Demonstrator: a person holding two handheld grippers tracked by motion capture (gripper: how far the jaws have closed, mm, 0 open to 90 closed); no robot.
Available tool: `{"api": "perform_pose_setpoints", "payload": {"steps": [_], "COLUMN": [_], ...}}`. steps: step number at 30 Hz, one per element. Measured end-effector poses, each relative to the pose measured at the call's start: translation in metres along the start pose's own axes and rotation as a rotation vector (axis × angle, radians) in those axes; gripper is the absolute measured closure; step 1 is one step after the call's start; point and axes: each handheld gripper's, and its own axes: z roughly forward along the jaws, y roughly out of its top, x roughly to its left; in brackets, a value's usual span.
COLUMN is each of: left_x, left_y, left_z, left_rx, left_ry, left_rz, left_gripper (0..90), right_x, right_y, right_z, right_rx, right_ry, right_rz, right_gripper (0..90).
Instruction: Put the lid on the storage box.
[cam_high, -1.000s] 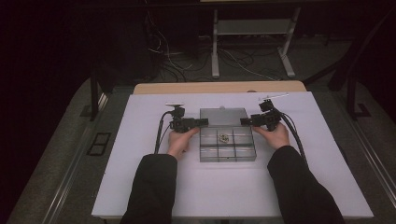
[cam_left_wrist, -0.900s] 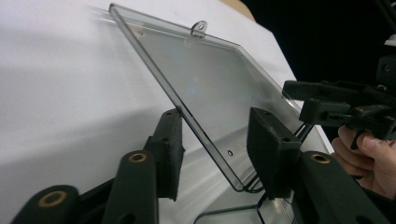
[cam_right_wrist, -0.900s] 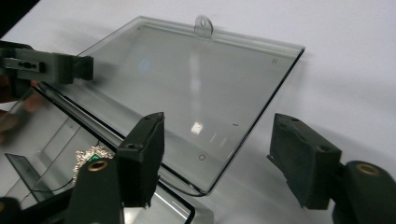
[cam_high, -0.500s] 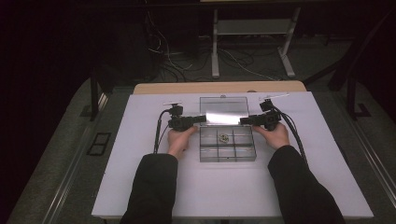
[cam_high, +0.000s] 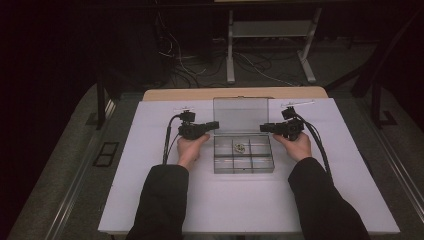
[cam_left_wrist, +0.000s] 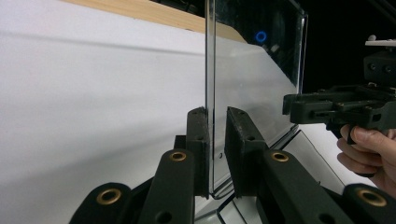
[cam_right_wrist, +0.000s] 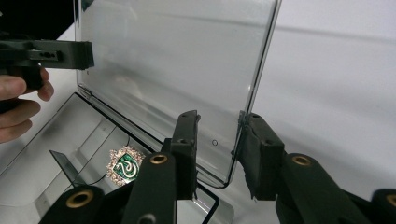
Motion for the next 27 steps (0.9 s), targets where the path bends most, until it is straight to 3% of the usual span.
{"api": "perform_pose_setpoints", "payload": {"steps": [3, 6, 10, 14, 18, 22, 27], "left_x": [0.0, 0.0, 0.002, 0.001, -0.002, -0.001, -0.002], "left_y": [0.0, 0.001, 0.01, 0.017, 0.021, 0.02, 0.021], "left_z": [0.001, 0.003, 0.009, 0.01, 0.013, 0.012, 0.011], "left_rx": [-0.003, -0.023, 0.016, -0.024, -0.027, -0.03, -0.033], "left_ry": [-0.004, -0.008, 0.007, -0.013, 0.008, -0.008, -0.008], "left_rz": [0.001, -0.013, -0.028, -0.031, -0.014, -0.014, -0.004], "left_gripper": [76.2, 68.2, 61.7, 61.8, 70.2, 71.5, 71.7], "right_x": [-0.002, -0.002, -0.002, -0.003, -0.004, -0.004, 0.001], "right_y": [0.0, 0.0, 0.0, 0.0, -0.001, -0.001, 0.005], "right_z": [0.0, -0.001, -0.001, -0.001, 0.0, -0.001, 0.003], "right_rx": [-0.005, -0.004, -0.006, -0.005, -0.009, -0.007, -0.001], "right_ry": [0.013, 0.01, 0.01, 0.015, 0.022, 0.024, 0.006], "right_rz": [-0.002, -0.008, -0.012, -0.012, -0.007, -0.009, -0.036], "right_gripper": [69.7, 69.8, 69.9, 69.9, 69.8, 69.2, 60.9]}}
